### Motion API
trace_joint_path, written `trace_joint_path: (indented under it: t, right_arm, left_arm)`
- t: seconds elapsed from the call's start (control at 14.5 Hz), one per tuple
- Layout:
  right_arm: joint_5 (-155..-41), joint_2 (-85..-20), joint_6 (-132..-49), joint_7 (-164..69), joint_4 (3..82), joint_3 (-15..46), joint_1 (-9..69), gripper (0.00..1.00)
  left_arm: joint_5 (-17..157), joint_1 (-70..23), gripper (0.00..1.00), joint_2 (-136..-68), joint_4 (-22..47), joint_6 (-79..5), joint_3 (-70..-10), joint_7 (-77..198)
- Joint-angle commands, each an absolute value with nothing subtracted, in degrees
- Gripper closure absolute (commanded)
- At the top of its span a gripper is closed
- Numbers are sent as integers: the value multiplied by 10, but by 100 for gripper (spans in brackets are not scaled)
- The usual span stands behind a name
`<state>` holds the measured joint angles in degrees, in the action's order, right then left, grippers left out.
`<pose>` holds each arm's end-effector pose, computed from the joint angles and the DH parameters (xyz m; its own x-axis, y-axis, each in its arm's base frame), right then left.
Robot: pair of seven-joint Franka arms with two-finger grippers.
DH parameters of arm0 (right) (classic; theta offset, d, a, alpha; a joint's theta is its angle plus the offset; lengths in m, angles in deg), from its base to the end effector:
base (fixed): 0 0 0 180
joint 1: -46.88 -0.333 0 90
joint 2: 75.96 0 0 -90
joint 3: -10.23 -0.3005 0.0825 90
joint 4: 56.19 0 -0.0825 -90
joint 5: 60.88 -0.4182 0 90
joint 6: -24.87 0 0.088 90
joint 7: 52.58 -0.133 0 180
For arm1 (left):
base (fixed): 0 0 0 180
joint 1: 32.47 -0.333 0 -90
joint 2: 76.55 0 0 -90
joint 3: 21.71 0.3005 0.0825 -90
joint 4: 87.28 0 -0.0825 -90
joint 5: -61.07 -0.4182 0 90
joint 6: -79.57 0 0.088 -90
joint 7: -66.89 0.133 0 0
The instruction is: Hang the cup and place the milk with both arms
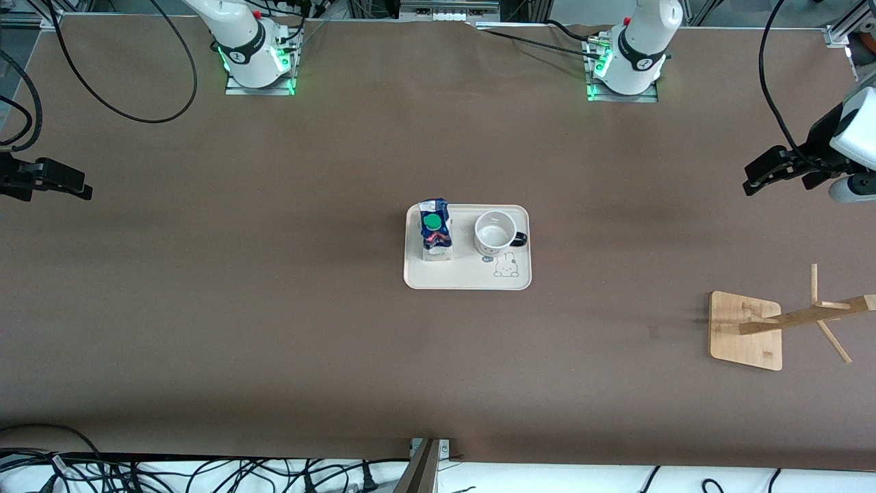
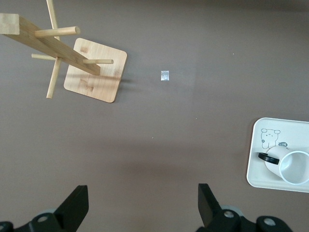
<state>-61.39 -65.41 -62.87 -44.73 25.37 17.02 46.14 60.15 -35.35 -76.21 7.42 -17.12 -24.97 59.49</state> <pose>0.6316 -0.0599 0.5418 0.9966 0.0324 -0.0760 0.0327 -0.9995 0.0024 0.5973 -0.0021 0.5552 0.9918 0.1203 0.0424 0.1209 -0.9926 -0.0110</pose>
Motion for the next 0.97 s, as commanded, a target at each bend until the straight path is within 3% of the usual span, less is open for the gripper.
trace_joint_path:
  t: [0.0, 0.9]
  right_arm:
    - [-620, -647, -624, -443, 241, 173, 471, 0]
    - [-620, -648, -626, -443, 240, 166, 464, 0]
  left_arm:
    - [594, -357, 0, -761, 70, -169, -253, 606]
    - [605, -352, 0, -804, 22, -169, -260, 597]
